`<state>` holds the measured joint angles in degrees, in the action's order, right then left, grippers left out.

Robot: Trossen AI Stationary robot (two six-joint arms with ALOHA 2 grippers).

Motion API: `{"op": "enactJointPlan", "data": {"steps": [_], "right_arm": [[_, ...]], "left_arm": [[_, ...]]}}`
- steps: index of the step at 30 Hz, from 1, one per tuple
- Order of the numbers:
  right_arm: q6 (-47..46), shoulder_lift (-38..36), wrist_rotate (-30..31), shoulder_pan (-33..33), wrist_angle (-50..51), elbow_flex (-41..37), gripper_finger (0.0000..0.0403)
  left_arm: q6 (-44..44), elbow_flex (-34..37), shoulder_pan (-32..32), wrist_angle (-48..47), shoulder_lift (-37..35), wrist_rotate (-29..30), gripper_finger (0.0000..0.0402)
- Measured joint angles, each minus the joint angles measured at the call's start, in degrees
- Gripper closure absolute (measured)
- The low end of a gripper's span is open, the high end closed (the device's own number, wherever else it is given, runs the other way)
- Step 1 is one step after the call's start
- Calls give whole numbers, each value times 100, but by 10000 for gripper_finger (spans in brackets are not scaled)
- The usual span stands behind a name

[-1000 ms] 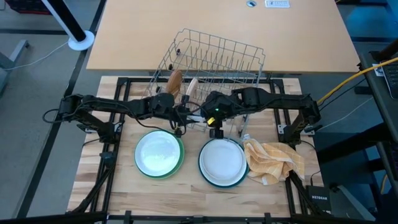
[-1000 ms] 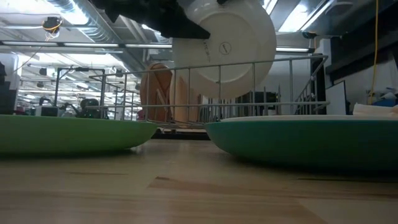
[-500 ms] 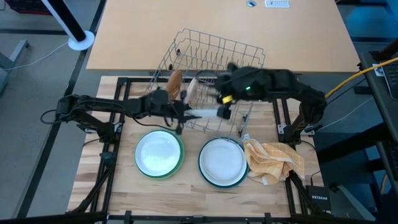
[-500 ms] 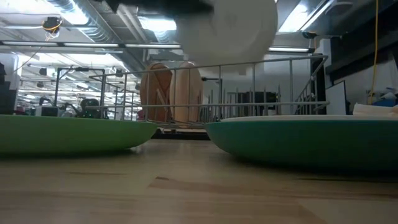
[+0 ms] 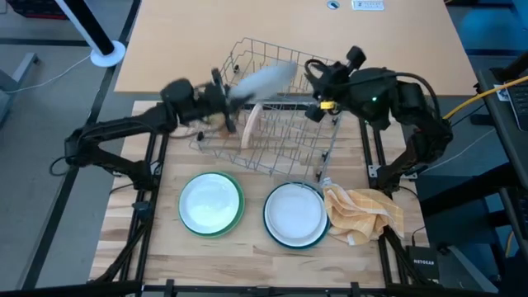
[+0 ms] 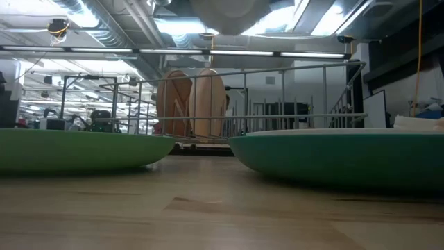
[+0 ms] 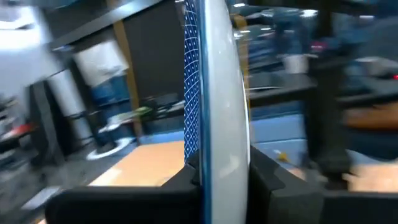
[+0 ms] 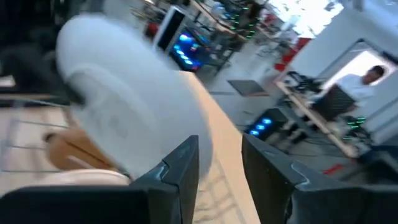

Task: Sort dishes
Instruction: Put the blue patterned plate in the dish rack

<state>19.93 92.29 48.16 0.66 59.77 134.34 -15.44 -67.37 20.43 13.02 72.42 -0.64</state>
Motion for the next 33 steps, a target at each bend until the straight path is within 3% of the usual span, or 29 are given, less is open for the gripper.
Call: {"op": "enactJointPlan", "data": {"steps": [11,17,25,33], "right_arm": [[737,50,31,-1191,28,-4,276],[81,48,-291,-1753,28,-4,276],[-1262,61,-1400,-1907,37,-5,276],[-2442,59,-1634,-1907,30,-234,276]], "left_arm": [[1607,-195,2078,125,434,-95,371],[3345,-359,2845,1378,1250,-710,371],[4162,-1354,3104,1234,2408,-996,371],[4481,-1783,3090,699,2886,-920,371]]}}
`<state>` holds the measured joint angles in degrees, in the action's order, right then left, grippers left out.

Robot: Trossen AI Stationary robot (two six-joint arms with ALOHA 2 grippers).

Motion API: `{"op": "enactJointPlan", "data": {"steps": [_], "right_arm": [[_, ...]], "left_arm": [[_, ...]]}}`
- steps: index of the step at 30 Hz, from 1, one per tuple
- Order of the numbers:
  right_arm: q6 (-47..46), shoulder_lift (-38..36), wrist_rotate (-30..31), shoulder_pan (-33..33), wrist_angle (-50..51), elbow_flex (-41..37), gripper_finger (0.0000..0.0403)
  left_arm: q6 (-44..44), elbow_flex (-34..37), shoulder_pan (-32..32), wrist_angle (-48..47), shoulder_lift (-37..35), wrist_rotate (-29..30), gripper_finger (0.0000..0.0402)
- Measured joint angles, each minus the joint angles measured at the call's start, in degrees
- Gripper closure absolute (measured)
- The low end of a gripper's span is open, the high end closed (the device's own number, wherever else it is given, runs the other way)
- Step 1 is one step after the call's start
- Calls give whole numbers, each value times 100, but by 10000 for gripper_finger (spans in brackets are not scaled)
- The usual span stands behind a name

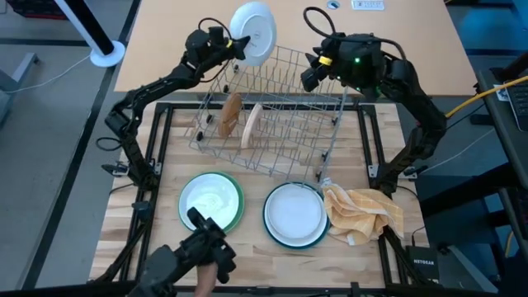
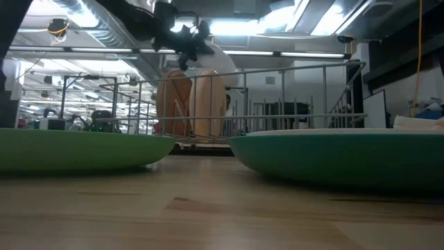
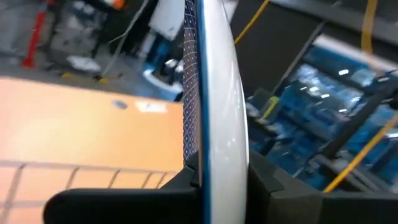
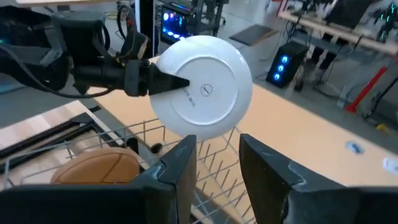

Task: Sort dishes
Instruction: Put the blue patterned plate in the dish rack

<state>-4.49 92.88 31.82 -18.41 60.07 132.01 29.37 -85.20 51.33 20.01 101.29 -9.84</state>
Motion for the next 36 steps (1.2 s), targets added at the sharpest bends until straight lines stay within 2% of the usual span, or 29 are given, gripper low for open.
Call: {"op": "enactJointPlan", "data": {"steps": [6,15,19,27,36], "right_arm": [[-295,7,-1,0,4,-439,276],[-761,5,-1,2,-27,-1238,276],[-985,6,-4,2,-59,-1488,276],[-1181,4,-439,2,-54,-1598,276],[-1181,4,-440,2,-64,-1598,276]], "left_arm": [[-491,-28,9,-854,-9,349,371],[-1044,-26,4,-1281,1,459,371],[-1006,-26,4,-1185,126,474,371],[-914,-18,3,-1229,414,745,371],[-1215,-18,99,-1234,425,840,371]]}}
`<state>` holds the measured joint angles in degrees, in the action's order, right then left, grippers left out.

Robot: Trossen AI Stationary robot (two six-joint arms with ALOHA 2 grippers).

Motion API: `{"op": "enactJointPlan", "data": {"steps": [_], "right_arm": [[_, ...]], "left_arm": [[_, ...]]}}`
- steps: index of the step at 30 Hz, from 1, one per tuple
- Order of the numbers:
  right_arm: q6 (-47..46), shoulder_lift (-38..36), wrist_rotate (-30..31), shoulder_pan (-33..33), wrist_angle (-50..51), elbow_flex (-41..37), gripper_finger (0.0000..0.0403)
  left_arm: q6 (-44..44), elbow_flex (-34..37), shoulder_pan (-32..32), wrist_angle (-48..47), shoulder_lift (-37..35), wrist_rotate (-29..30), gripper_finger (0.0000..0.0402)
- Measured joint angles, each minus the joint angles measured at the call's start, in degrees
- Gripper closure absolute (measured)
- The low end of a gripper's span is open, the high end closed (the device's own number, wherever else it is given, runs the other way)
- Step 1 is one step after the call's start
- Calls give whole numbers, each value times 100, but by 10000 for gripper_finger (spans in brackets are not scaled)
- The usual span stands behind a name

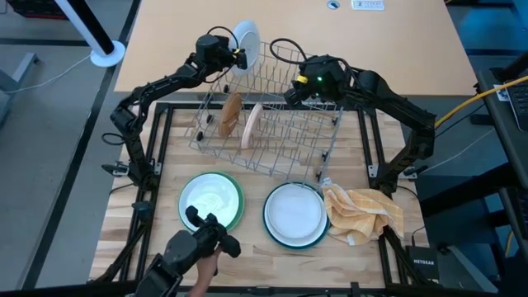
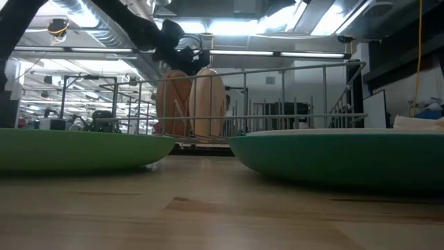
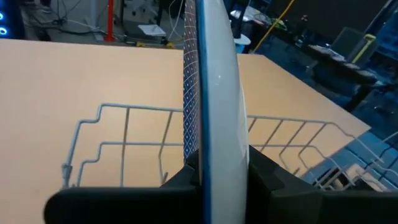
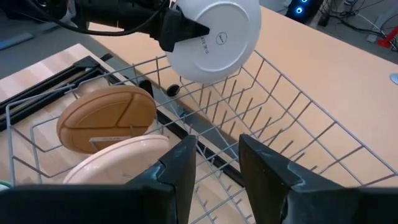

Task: Sort dishes
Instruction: Put the blue patterned plate in the dish rack

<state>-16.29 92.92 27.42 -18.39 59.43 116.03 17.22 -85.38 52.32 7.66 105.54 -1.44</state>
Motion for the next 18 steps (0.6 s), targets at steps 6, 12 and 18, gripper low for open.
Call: {"op": "enactJointPlan", "data": {"steps": [6,12,18], "right_arm": [[0,0,4,0,-13,0,276],[1,0,9,0,-177,0,276],[2,-3,17,0,-300,0,276]], "left_arm": [[-261,0,-3,-332,0,18,371],[-417,0,-18,-372,0,14,368],[-497,0,-18,-396,36,0,370]]}}
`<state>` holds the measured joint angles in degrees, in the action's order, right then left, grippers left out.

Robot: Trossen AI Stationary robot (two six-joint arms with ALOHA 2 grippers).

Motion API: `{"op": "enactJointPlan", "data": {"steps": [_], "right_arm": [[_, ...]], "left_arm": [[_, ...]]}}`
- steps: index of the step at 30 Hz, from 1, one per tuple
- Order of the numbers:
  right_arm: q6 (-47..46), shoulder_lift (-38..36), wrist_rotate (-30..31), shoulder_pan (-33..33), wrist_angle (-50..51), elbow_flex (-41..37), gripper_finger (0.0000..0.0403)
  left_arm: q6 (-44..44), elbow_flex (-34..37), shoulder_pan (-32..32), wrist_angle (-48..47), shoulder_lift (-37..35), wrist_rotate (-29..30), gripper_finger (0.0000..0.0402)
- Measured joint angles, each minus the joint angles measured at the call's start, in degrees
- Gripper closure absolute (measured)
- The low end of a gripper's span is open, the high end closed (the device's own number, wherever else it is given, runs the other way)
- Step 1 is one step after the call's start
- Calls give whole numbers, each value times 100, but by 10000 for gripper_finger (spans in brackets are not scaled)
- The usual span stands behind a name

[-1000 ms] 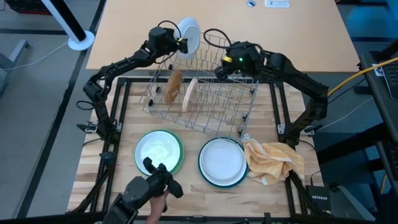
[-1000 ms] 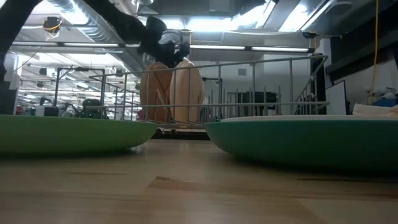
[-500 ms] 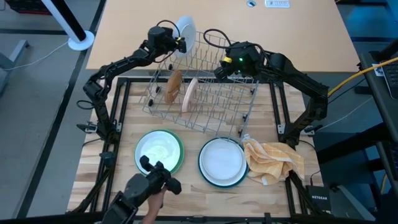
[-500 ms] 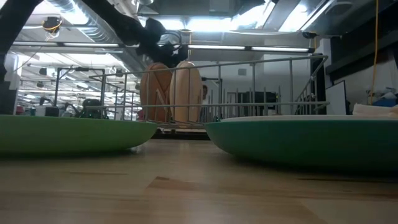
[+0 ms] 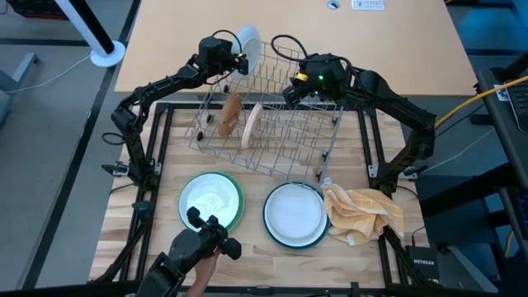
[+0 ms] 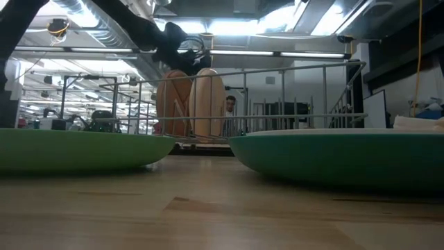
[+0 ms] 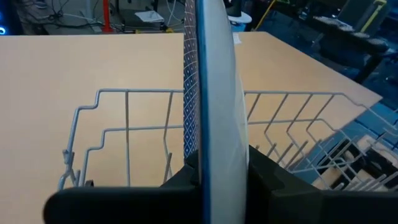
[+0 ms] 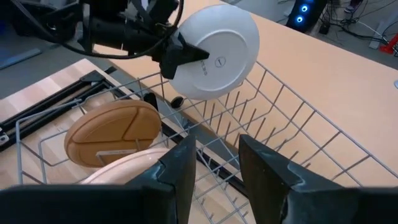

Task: Sort dishes
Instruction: Put the blue patterned plate in the dish rack

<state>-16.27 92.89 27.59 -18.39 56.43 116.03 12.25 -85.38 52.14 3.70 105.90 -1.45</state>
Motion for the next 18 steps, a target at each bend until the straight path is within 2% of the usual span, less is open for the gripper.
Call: {"op": "enactJointPlan", "data": {"steps": [8,18], "right_arm": [[0,-1,0,0,-1,1,276],[0,-1,31,0,-12,2,276]], "left_arm": [[-43,-8,6,-11,221,34,343],[-30,-7,20,194,232,24,347]]}}
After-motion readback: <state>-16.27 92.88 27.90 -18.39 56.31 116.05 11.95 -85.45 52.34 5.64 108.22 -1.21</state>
